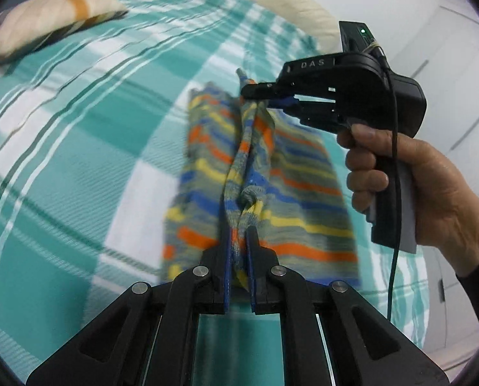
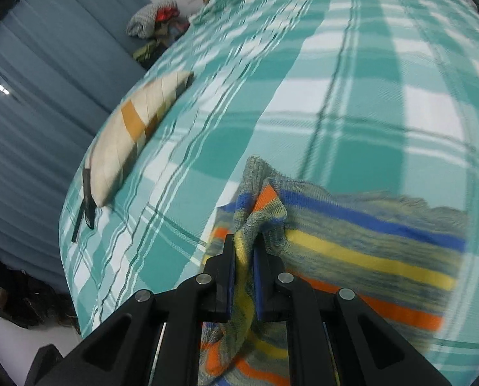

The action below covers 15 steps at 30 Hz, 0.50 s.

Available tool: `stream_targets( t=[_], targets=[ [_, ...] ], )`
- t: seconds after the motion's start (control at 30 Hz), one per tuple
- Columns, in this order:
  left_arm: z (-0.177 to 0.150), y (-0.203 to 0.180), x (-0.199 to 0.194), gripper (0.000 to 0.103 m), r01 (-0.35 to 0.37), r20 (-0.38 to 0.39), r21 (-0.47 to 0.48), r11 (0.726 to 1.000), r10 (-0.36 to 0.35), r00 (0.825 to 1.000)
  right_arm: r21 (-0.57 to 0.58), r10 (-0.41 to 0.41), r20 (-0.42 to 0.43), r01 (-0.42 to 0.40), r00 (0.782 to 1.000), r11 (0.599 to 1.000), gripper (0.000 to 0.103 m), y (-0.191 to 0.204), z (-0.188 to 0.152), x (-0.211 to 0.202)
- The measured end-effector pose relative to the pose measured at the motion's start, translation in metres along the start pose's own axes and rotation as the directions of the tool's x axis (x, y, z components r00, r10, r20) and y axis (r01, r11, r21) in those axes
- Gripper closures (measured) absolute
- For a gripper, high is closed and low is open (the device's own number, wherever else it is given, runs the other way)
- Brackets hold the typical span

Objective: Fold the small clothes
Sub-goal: 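Carry the sweater across the bed, lower it and open both grippers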

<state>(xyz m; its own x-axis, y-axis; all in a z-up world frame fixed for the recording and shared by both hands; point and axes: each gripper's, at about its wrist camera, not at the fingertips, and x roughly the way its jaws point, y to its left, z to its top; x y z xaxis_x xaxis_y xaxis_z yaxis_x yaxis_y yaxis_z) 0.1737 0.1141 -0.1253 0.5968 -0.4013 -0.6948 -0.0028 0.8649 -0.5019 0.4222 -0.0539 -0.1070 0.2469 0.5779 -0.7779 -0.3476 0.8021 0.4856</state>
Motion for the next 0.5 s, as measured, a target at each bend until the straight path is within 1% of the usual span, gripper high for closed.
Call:
stream_targets(
  t=[0.07,0.1,0.13,0.17,0.2,0.23,0.27,0.3,0.33,0.37,0.4,0.43,0.47,0.5],
  targets=[
    [0.0,0.007,0.003,0.084,-0.045,-0.029,-0.024,0.999,0.044,0.999,0.027,0.054,0.0,-0.054,0.999,0.998,0.076,0.002,-0.003,0.014],
    [-0.001,0.011,0.001,0.07,-0.046,-0.039,-0.042,0.998,0.044,0.998,0.039,0.087,0.012,-0.087,0.996,0.995,0.056,0.002,-0.004,0.015],
    [-0.002,0.016,-0.007,0.057,-0.034,-0.031,-0.064,0.997,0.032,0.999,0.051,0.125,0.046,-0.127,0.991,0.991,0.042,0.001,-0.007,0.01],
    [-0.004,0.02,-0.017,0.052,-0.03,-0.008,-0.073,0.997,0.029,1.0,0.051,0.165,0.085,-0.17,0.983,0.984,0.042,0.0,-0.01,0.0],
    [-0.007,0.021,-0.027,0.047,-0.034,0.01,-0.068,0.997,0.035,0.999,0.045,0.184,0.112,-0.19,0.977,0.981,0.042,0.0,-0.011,-0.01],
    [-0.006,0.02,-0.037,0.047,-0.038,0.033,-0.051,0.998,0.04,0.999,0.031,0.193,0.147,-0.199,0.97,0.979,0.042,0.0,-0.013,-0.023],
    [-0.002,0.018,-0.042,0.047,-0.033,0.045,-0.035,0.999,0.035,0.998,0.007,0.181,0.181,-0.185,0.967,0.983,0.042,-0.003,-0.018,-0.042],
    [0.003,0.013,-0.046,0.047,-0.018,0.05,-0.014,1.0,0.019,0.999,-0.022,0.146,0.197,-0.145,0.969,0.989,0.043,-0.006,-0.024,-0.057],
    [0.011,0.006,-0.046,0.047,0.002,0.043,0.015,1.0,-0.002,0.999,-0.057,0.098,0.209,-0.088,0.973,0.995,0.048,-0.009,-0.033,-0.071],
    [0.019,-0.003,-0.042,0.047,0.018,0.025,0.053,0.998,-0.019,0.999,-0.104,0.035,0.216,-0.013,0.976,0.995,0.052,-0.014,-0.045,-0.085],
    [0.026,-0.01,-0.036,0.047,0.021,0.011,0.087,0.996,-0.022,1.0,-0.15,-0.037,0.211,0.07,0.977,0.986,0.058,-0.019,-0.06,-0.097],
    [0.036,-0.022,-0.026,0.047,0.011,0.0,0.135,0.991,-0.011,1.0,-0.172,-0.085,0.204,0.121,0.975,0.978,0.064,-0.024,-0.074,-0.104],
    [0.042,-0.032,-0.018,0.047,0.0,0.008,0.174,0.985,-0.002,1.0,-0.182,-0.109,0.196,0.145,0.975,0.972,0.066,-0.029,-0.085,-0.109],
    [0.045,-0.037,-0.013,0.052,-0.002,0.016,0.201,0.98,-0.001,1.0,-0.191,-0.116,0.183,0.151,0.976,0.97,0.073,-0.034,-0.097,-0.113]
  ],
)
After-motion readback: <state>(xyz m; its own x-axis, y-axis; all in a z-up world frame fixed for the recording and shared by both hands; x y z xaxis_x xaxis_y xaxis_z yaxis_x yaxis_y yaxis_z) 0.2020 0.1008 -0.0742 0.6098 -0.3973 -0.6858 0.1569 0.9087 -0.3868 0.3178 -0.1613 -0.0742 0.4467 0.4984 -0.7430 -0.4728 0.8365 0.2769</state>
